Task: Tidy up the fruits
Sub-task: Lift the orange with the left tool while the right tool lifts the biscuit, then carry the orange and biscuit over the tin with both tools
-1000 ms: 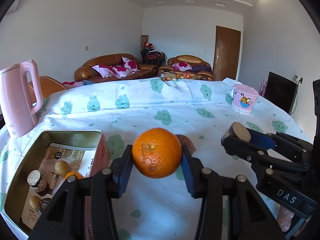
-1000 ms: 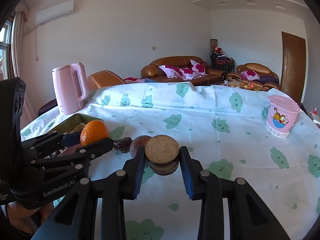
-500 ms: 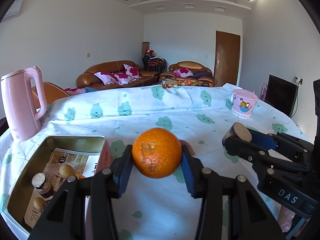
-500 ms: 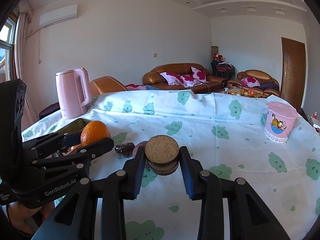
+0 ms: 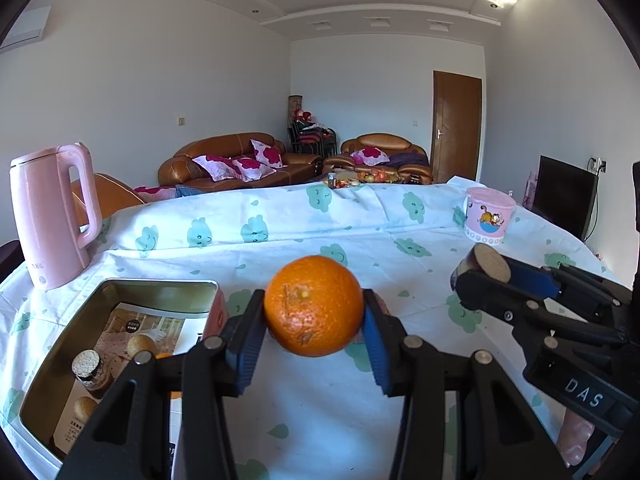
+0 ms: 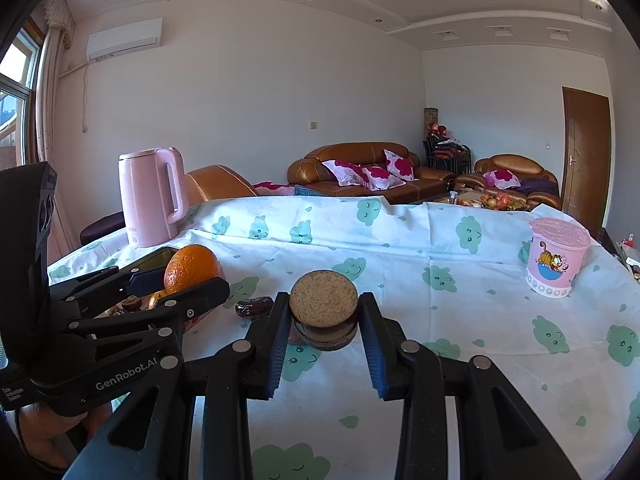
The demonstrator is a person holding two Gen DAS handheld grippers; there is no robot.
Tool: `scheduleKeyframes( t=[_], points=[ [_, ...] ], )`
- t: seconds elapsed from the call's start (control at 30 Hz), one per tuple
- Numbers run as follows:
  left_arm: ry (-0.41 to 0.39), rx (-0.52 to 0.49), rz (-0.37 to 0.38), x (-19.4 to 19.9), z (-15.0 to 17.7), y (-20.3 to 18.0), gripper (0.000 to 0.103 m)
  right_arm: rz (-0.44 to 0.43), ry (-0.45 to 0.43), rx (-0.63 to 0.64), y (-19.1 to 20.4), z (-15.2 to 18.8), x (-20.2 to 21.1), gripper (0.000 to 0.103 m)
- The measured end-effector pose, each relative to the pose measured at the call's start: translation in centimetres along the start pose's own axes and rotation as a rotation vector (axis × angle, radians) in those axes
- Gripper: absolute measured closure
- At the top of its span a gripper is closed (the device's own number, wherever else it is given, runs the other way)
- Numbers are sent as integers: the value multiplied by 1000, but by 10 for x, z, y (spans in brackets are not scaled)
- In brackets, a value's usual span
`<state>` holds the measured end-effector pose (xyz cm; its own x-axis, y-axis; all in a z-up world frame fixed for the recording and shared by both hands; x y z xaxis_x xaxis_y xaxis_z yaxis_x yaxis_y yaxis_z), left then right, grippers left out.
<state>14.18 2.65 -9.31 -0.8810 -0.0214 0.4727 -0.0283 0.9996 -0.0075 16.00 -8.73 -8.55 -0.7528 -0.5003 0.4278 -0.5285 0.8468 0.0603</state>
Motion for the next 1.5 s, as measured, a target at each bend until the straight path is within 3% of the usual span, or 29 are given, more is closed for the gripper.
scheduleKeyframes(
  t=[0.83,1.17,1.5],
  points=[
    [-90,-12,-30,19,-3,1,55,13,-100,35,8,-4,21,67],
    [-82,-1,-38,25,1,8,55,4,-88,46,17,-3,19,67],
    [-60,16,-104,32,6,43,55,-64,-53,73,52,-4,3,67]
  ],
)
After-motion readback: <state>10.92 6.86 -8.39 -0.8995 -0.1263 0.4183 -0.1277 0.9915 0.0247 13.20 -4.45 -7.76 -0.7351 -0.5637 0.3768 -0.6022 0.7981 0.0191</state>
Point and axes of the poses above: each gripper's, at about its wrist camera, not at the fingertips, and x roughly against the way its jaws point, y to its left, z to its underside, the point moved 7 cm from there along -x, roughly the way its jaws point, and after that the axes turned 3 degrees about y, right-handed, at the moved point
